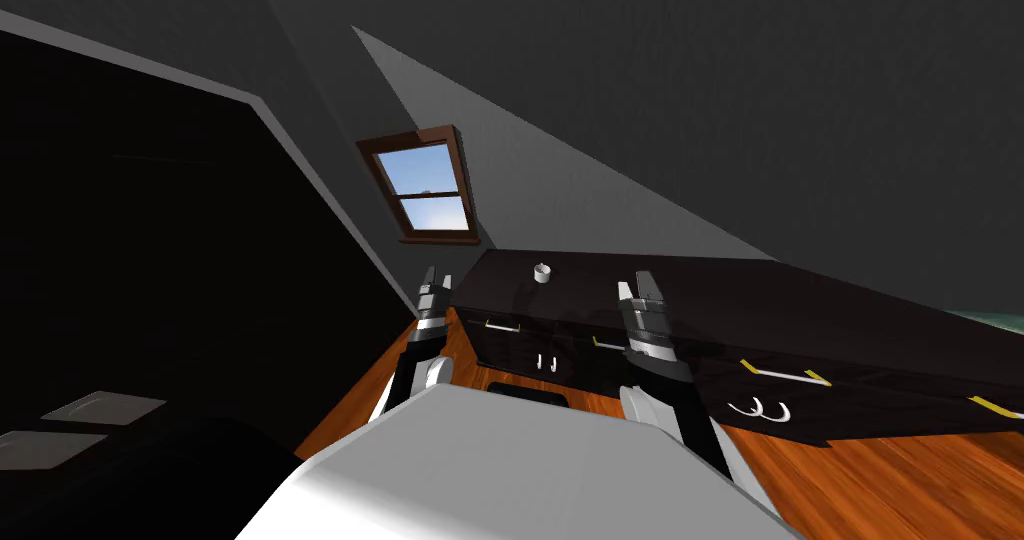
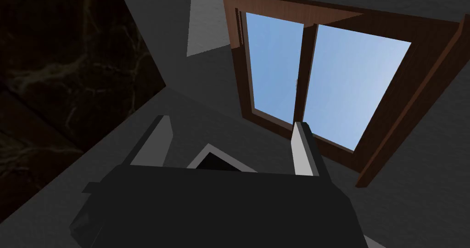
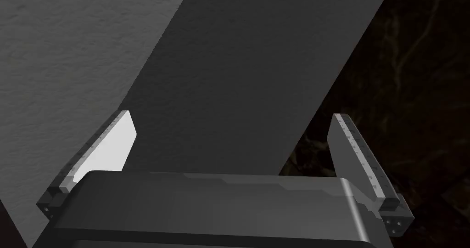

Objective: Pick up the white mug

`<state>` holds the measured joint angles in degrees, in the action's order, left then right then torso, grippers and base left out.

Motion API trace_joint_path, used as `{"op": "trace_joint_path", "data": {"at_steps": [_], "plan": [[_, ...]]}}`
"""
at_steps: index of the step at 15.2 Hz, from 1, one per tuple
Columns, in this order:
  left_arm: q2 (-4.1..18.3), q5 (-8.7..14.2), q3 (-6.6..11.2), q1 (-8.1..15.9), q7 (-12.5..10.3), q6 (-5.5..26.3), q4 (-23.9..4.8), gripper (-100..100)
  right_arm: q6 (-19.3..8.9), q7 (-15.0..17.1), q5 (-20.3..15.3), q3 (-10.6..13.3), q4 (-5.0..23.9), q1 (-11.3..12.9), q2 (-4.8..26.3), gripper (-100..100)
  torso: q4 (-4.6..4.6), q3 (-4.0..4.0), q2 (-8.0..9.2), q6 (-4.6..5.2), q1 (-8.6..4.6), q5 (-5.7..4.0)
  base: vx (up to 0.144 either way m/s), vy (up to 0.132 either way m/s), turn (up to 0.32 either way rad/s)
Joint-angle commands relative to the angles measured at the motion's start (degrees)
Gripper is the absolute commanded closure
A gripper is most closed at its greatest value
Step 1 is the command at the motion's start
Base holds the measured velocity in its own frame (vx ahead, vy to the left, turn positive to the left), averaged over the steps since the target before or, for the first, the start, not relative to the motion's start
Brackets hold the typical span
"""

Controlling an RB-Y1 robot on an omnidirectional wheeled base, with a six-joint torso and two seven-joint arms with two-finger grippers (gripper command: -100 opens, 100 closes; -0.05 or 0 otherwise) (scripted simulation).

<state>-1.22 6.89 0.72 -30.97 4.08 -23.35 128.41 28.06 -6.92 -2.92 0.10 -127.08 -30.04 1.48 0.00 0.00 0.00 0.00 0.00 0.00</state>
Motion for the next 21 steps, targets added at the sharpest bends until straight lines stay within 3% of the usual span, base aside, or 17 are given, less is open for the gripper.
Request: {"op": "trace_joint_path", "data": {"at_steps": [1,10,13,15,18,20,21], "plan": [[0.0,0.0,0.00,0.0,0.0,0.0,0.0,0,0.2,0.1,-0.2,-0.1,0.6,0.2,1.7,-100,0.00,0.00,0.00,0.00,0.00,0.00,-0.002,0.000,0.056],[0.0,0.0,0.00,0.0,0.0,0.0,0.0,0,1.4,0.6,-1.5,-0.3,5.2,1.6,11.5,-100,0.01,0.03,0.06,-0.03,-0.07,-0.01,-0.016,-0.007,0.126],[0.0,0.0,0.00,0.0,0.0,0.0,0.0,0,2.2,0.9,-2.4,-0.4,8.1,2.5,15.7,-100,0.01,0.04,0.06,-0.02,-0.07,-0.01,-0.020,-0.007,0.164],[0.0,0.0,0.00,0.0,0.0,0.0,0.0,0,2.2,0.9,-2.4,-0.4,8.1,2.5,16.9,-100,0.01,0.04,0.07,-0.02,-0.08,-0.01,-0.017,-0.008,0.106],[0.0,0.0,0.00,0.0,0.0,0.0,0.0,0,3.1,1.3,-3.4,-0.4,11.5,3.5,21.5,-100,0.01,0.03,0.06,-0.03,-0.05,-0.01,-0.021,-0.001,0.181],[0.0,0.0,0.00,0.0,0.0,0.0,0.0,0,3.1,1.3,-3.4,-0.4,11.5,3.5,23.1,-100,0.01,0.04,0.06,-0.03,-0.06,-0.01,-0.019,-0.005,0.134],[0.0,0.0,0.00,0.0,0.0,0.0,0.0,0,3.6,1.5,-4.0,-0.4,13.4,4.0,25.0,-100,0.01,0.03,0.05,0.00,-0.06,-0.01,-0.016,0.000,0.159]]}}
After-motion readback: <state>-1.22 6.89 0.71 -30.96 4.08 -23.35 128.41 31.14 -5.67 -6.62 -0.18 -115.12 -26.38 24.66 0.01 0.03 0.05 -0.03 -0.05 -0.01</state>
